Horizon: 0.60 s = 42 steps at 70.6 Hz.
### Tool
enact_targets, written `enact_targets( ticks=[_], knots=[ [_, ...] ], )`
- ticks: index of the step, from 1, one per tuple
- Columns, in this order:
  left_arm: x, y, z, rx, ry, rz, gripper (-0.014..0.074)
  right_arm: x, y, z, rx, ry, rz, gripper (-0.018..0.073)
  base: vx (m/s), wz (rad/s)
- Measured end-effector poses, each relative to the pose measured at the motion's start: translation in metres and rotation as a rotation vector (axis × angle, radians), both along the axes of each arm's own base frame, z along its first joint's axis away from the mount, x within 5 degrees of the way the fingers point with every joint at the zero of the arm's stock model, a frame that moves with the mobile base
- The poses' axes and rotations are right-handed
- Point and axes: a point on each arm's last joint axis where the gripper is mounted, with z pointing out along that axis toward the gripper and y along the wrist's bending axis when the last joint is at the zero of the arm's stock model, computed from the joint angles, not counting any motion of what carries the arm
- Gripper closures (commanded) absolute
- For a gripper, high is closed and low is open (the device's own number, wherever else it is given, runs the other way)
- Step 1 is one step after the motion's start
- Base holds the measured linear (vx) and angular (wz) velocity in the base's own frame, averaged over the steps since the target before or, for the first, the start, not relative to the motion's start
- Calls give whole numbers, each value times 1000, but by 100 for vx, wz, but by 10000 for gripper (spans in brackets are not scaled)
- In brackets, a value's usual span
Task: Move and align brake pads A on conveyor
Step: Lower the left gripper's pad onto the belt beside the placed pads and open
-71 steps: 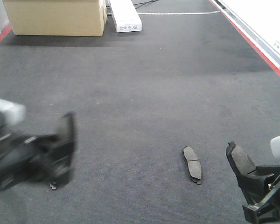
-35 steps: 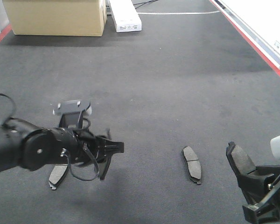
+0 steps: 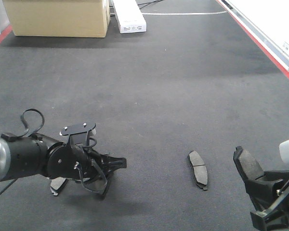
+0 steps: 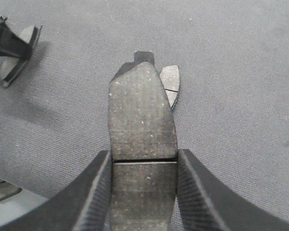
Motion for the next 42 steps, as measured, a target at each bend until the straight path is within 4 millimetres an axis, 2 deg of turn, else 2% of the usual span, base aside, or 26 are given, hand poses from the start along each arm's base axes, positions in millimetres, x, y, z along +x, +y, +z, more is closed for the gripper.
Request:
enact_targets(
  ticks=[27, 35, 42],
  knots=[
    [4, -2, 1, -20, -42, 4, 159, 0, 0, 0, 0, 0, 0, 376, 0, 0],
    [4, -1, 4, -22, -50, 2, 134, 0, 0, 0, 0, 0, 0, 376, 0, 0],
    [1, 1, 19, -13, -94, -27, 142, 0, 0, 0, 0, 0, 0, 376, 0, 0]
  ],
)
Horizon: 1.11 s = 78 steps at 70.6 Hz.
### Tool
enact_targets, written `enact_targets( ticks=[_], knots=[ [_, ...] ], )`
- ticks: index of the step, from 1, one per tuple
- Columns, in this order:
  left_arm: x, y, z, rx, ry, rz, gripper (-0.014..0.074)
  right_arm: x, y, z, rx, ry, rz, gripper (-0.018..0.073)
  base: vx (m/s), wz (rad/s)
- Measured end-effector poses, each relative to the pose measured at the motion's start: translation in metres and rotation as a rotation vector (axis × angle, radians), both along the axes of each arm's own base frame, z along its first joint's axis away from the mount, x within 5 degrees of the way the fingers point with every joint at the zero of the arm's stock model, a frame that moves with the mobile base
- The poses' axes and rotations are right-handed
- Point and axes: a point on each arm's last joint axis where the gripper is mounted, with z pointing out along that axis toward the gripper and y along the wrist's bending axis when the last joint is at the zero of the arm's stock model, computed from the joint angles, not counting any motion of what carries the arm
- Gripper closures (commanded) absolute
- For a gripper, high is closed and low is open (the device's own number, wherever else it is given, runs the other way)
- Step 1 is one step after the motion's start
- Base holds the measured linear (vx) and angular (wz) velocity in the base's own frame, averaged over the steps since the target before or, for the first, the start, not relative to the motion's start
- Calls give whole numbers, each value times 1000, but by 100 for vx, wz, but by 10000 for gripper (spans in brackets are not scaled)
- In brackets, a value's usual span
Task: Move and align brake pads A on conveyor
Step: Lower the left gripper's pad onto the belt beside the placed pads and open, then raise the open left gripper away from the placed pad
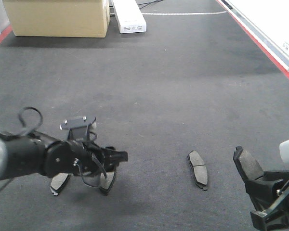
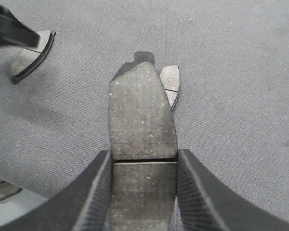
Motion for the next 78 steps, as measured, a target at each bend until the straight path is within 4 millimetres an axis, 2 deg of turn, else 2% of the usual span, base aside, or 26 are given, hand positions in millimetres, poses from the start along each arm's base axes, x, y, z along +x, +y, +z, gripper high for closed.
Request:
enact_targets(
  ticks=[7, 15, 22, 33, 44, 56, 66, 78],
  knots=[
    [-6, 5, 24, 27, -77, -49, 186, 0, 0, 0, 0, 0, 0, 376, 0, 0],
    [-22, 16, 54, 60, -181, -102, 297, 0, 0, 0, 0, 0, 0, 376, 0, 0],
    [-48, 33, 75, 80, -254, -127, 416, 0, 0, 0, 0, 0, 0, 376, 0, 0],
    [-100, 63, 92, 67, -337, -129, 602, 0, 0, 0, 0, -1, 0, 376, 0, 0],
    [-143, 88, 100, 27, -443, -124, 604, 0, 0, 0, 0, -1, 0, 376, 0, 0],
    [-181, 109, 105, -29, -570, -109, 604, 0, 0, 0, 0, -1, 0, 376, 0, 0],
    [-199, 120, 103, -59, -633, -100, 604, 1, 0, 1, 7, -16, 1, 376, 0, 0],
    [-204, 122, 103, -66, -648, -97, 604, 2, 1, 2, 15, -32, 2, 376, 0, 0]
  ],
)
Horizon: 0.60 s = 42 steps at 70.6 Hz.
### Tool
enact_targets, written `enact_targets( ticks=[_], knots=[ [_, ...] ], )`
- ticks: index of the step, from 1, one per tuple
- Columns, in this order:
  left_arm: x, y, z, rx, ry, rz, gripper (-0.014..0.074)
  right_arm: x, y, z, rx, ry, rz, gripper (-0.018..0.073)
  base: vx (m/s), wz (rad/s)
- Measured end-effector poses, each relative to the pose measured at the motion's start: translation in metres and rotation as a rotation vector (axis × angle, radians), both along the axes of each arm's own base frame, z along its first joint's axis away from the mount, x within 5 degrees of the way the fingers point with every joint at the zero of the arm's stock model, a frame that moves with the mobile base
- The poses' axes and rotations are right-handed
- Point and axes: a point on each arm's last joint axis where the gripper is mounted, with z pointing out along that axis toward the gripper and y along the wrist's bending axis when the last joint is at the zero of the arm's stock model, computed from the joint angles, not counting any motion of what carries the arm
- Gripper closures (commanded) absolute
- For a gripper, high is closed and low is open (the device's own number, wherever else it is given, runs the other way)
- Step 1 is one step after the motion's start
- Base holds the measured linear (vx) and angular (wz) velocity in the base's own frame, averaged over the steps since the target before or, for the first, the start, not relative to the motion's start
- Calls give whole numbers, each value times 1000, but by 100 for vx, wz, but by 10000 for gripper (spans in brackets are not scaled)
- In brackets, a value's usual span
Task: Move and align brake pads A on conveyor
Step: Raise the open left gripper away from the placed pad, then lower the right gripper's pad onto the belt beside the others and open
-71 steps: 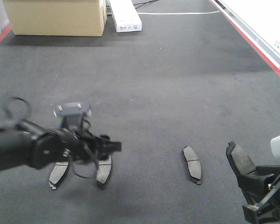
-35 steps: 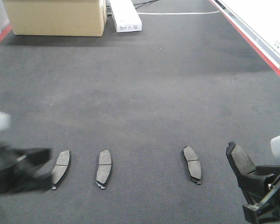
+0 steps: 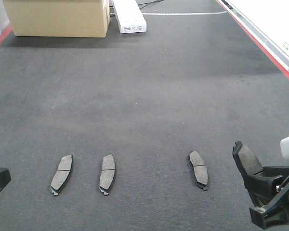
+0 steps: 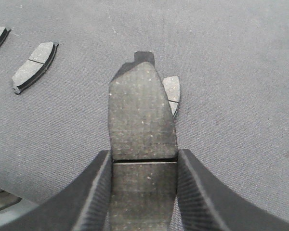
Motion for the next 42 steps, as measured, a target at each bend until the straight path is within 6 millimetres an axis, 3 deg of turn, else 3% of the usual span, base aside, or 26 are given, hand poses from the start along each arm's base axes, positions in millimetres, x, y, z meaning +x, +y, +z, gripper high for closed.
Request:
enact_targets(
  ticks=[12, 20, 42],
  knots=[
    [0, 0, 0, 0, 0, 0, 604, 3, 6, 0, 74, 17, -5, 373, 0, 0],
    [0, 0, 0, 0, 0, 0, 604, 17, 16, -5, 125, 77, -16, 373, 0, 0],
    [0, 0, 0, 0, 0, 0, 604, 101, 62, -28, 208, 305, -82, 363, 0, 0]
  ],
)
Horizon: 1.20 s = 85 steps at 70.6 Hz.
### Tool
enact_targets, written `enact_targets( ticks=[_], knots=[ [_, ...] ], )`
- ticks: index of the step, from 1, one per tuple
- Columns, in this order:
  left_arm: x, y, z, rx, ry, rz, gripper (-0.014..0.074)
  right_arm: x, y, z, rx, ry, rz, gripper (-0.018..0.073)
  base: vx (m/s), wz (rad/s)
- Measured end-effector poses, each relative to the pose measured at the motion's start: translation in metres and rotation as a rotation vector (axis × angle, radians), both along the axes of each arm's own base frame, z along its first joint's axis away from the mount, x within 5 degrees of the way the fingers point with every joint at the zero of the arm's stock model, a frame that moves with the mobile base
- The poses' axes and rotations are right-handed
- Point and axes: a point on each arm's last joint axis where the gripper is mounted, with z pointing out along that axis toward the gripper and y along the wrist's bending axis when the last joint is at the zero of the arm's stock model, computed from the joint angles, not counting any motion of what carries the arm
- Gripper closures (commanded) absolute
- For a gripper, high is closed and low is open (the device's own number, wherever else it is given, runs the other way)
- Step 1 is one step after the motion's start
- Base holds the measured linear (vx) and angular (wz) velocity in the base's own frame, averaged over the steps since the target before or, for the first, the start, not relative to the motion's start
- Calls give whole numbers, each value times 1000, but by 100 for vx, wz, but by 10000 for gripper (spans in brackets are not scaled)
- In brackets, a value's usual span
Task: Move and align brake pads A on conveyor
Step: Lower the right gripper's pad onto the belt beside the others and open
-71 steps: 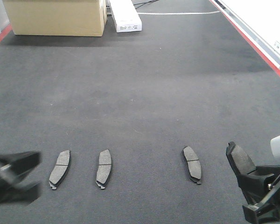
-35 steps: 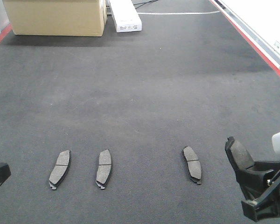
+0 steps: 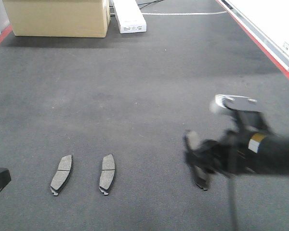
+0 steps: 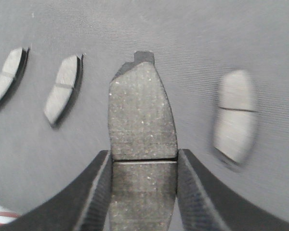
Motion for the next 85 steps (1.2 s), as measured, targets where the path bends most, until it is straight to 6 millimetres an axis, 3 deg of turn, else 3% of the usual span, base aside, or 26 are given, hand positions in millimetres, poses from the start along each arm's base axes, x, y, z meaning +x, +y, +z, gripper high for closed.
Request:
enact_targets(
  ticks=[15, 34, 62, 85],
  knots=[
    [0, 0, 0, 0, 0, 0, 604, 53, 29, -38, 33, 153, -47, 354, 0, 0],
    [0, 0, 0, 0, 0, 0, 604, 87, 45, -78, 25, 253, -72, 347, 0, 0],
    [0, 0, 0, 0, 0, 0, 604, 103, 53, -114, 4, 322, -91, 322, 0, 0],
    [0, 0, 0, 0, 0, 0, 603, 105, 54, -116, 9, 323, -98, 128, 0, 0]
  ],
)
